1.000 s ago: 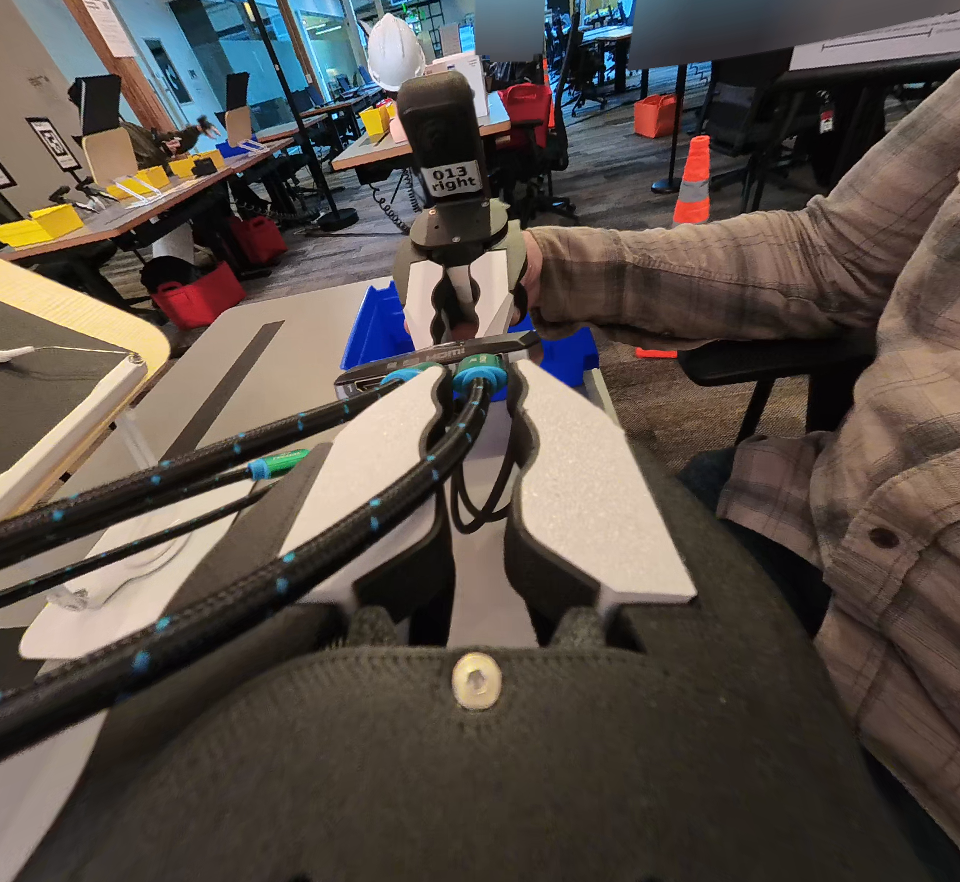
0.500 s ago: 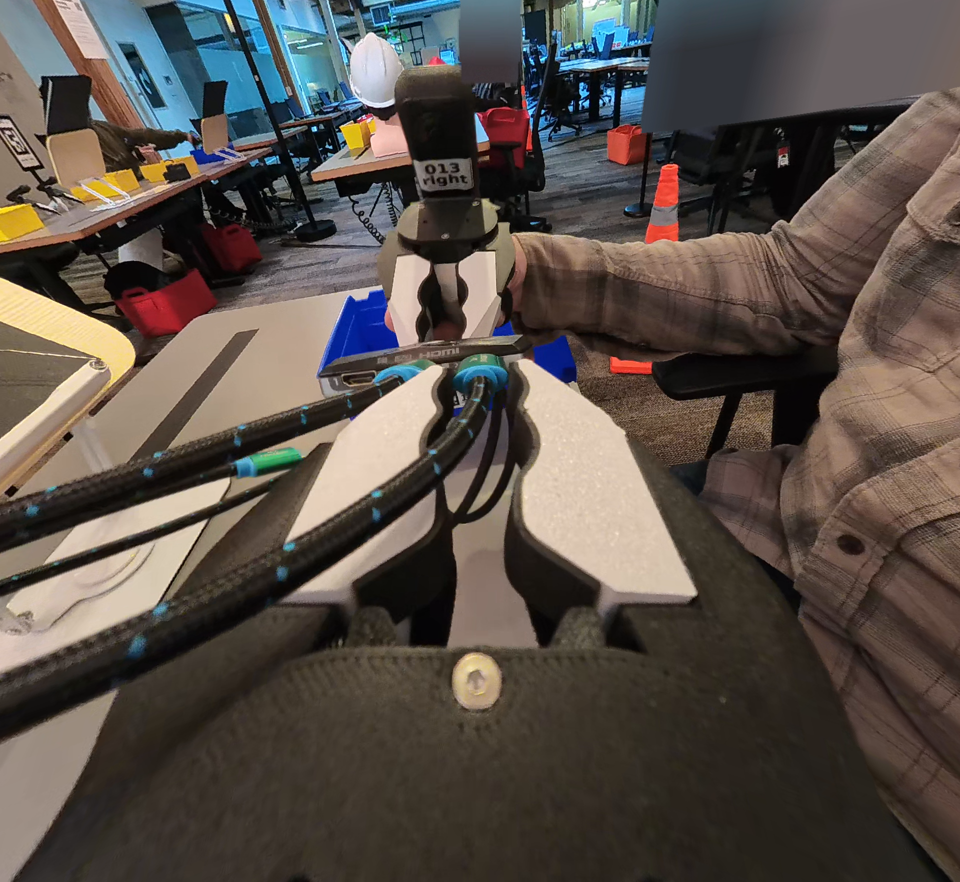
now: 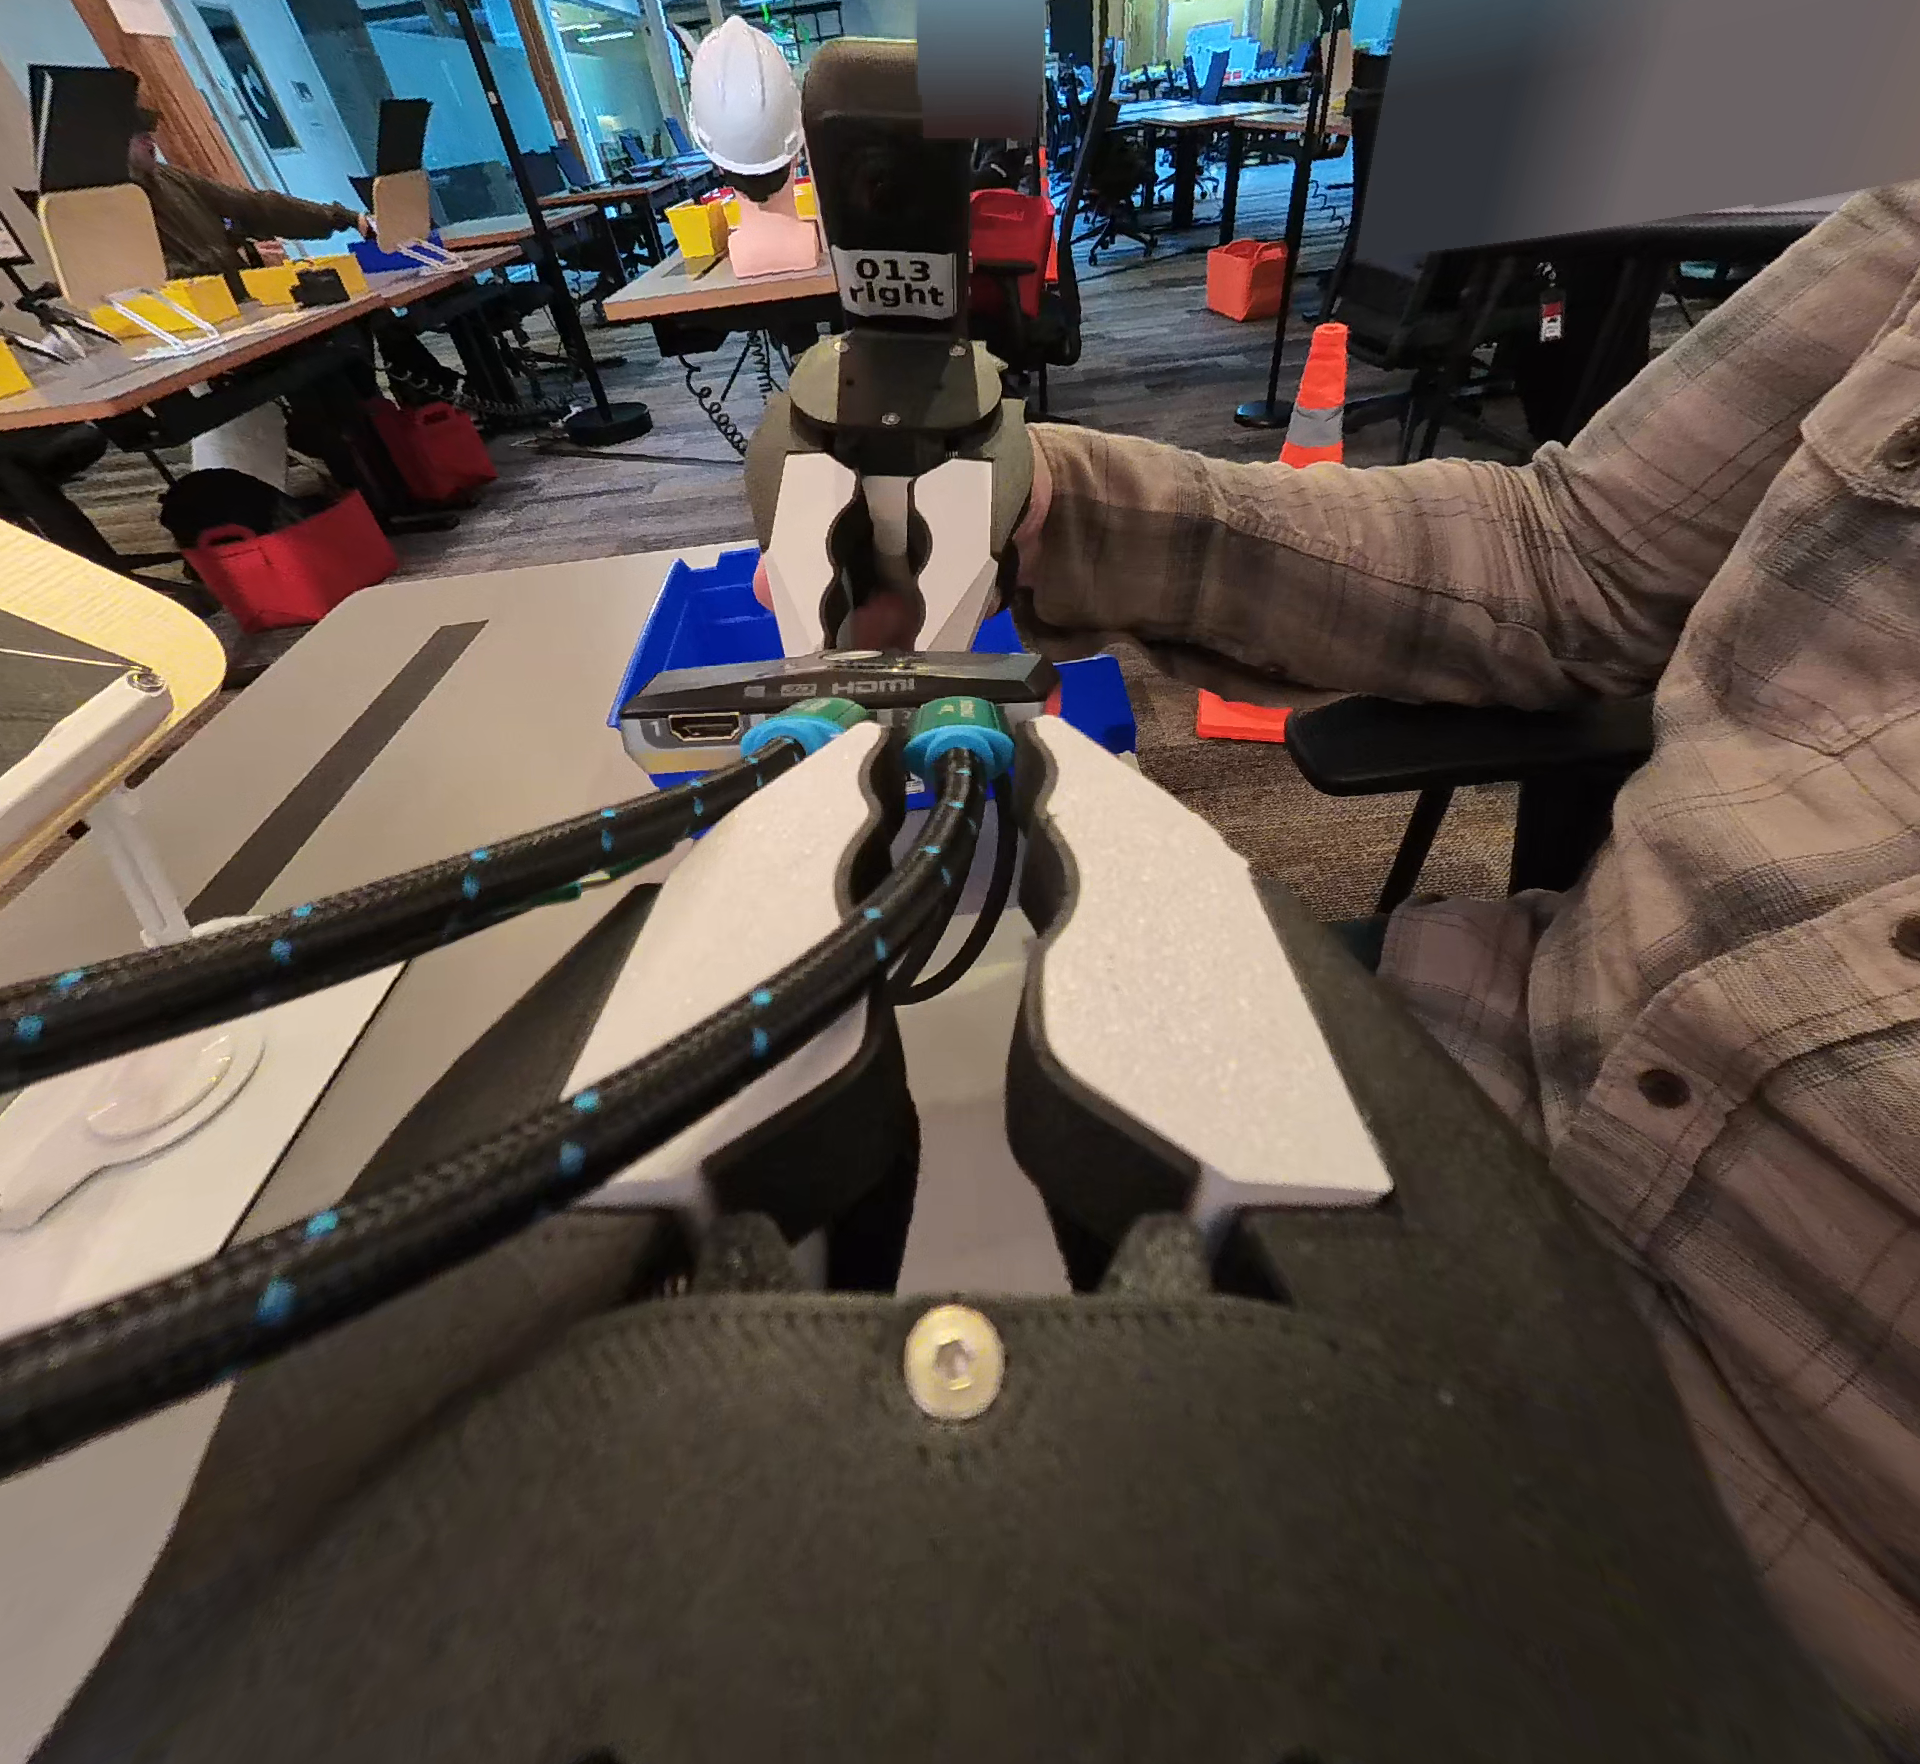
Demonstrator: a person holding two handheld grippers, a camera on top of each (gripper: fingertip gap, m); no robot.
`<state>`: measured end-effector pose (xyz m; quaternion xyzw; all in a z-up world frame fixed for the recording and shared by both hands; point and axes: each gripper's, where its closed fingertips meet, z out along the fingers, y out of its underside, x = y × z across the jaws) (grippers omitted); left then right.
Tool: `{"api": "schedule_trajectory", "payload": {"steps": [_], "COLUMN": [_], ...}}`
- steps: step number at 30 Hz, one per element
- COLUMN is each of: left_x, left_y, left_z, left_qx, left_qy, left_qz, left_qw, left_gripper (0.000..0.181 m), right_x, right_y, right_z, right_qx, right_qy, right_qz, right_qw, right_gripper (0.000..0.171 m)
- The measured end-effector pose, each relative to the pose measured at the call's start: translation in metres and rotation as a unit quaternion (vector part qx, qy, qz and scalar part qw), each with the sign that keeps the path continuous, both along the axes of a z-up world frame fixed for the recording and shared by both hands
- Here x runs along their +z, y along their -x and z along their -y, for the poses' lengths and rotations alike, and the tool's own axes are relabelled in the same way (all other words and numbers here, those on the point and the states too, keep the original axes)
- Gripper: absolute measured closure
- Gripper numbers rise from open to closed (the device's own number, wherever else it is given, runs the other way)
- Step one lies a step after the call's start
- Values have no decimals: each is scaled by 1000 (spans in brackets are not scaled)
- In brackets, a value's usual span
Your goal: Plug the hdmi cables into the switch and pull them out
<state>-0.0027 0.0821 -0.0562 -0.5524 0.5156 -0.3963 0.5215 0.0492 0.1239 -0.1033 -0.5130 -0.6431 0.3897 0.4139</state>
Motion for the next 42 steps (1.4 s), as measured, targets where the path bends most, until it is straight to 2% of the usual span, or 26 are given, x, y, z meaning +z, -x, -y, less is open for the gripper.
{"api": "schedule_trajectory", "payload": {"steps": [30,42], "left_x": [-28,-44], "left_y": [5,9], "left_z": [-12,-19], "left_qx": [36,55], "left_qy": [30,45], "left_qz": [-94,-129], "left_qw": [994,989], "left_gripper": [162,162], "right_x": [-26,-43], "right_y": [0,2], "right_z": [-17,-26], "right_qx": [-74,-100], "right_qy": [-78,-76], "right_qz": [145,188], "right_qw": [984,974], "right_gripper": [152,152]}}
